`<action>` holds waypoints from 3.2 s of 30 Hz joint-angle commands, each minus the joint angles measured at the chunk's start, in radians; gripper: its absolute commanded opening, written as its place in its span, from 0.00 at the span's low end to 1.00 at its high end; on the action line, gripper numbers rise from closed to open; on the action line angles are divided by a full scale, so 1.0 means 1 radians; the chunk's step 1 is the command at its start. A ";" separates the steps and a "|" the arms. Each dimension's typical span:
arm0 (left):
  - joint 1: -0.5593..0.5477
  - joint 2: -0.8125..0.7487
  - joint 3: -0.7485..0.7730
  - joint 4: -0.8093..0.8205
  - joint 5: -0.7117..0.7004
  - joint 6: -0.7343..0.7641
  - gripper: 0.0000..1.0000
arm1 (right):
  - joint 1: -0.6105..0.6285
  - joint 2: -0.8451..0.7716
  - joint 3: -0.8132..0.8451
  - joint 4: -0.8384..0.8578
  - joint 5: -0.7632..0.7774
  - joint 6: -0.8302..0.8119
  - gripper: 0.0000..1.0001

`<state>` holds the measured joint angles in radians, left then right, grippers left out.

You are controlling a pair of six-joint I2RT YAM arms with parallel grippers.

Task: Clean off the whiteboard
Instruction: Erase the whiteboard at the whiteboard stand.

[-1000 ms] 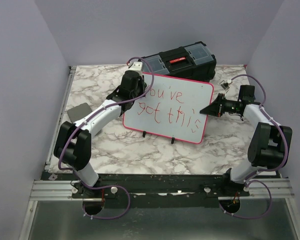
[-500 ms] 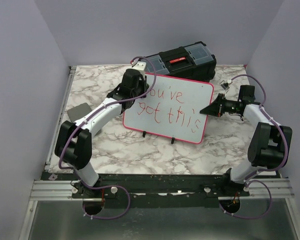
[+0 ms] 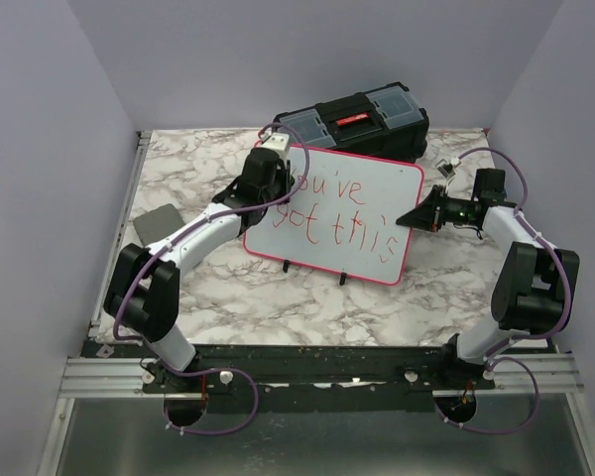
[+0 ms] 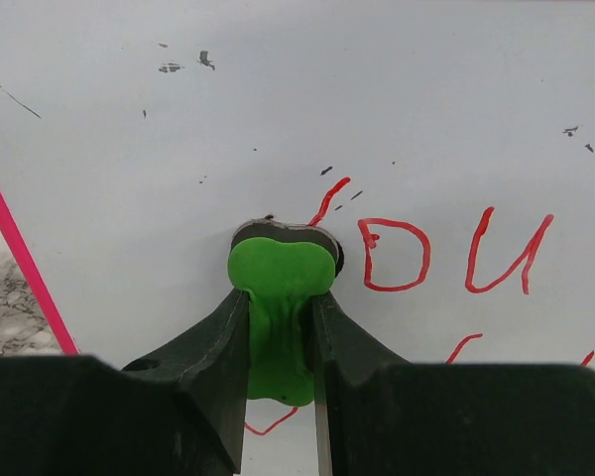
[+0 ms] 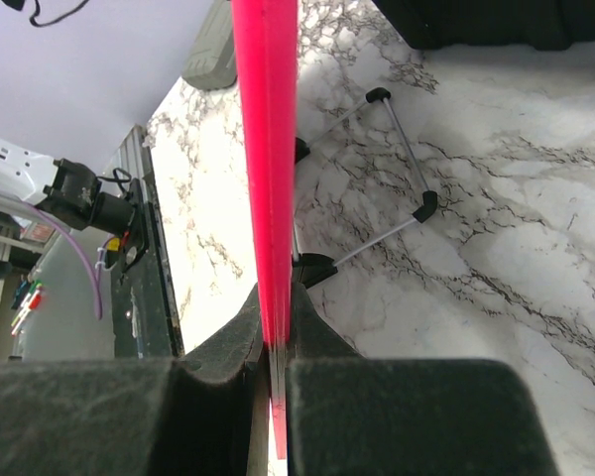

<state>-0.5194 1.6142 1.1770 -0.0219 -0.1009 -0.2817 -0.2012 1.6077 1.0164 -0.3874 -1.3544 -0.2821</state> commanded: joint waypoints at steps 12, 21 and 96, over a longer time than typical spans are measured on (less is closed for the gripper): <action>0.052 0.094 0.130 -0.110 0.035 -0.187 0.00 | -0.002 0.006 0.031 0.040 0.034 -0.075 0.01; 0.002 0.106 0.058 -0.024 0.061 -0.025 0.00 | -0.002 0.009 0.036 0.031 0.034 -0.080 0.01; 0.065 0.099 0.013 -0.022 0.131 -0.096 0.00 | -0.002 0.014 0.051 -0.019 0.025 -0.120 0.01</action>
<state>-0.4320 1.6978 1.2938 -0.0364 -0.0067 -0.3569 -0.2047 1.6112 1.0332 -0.4232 -1.3430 -0.3264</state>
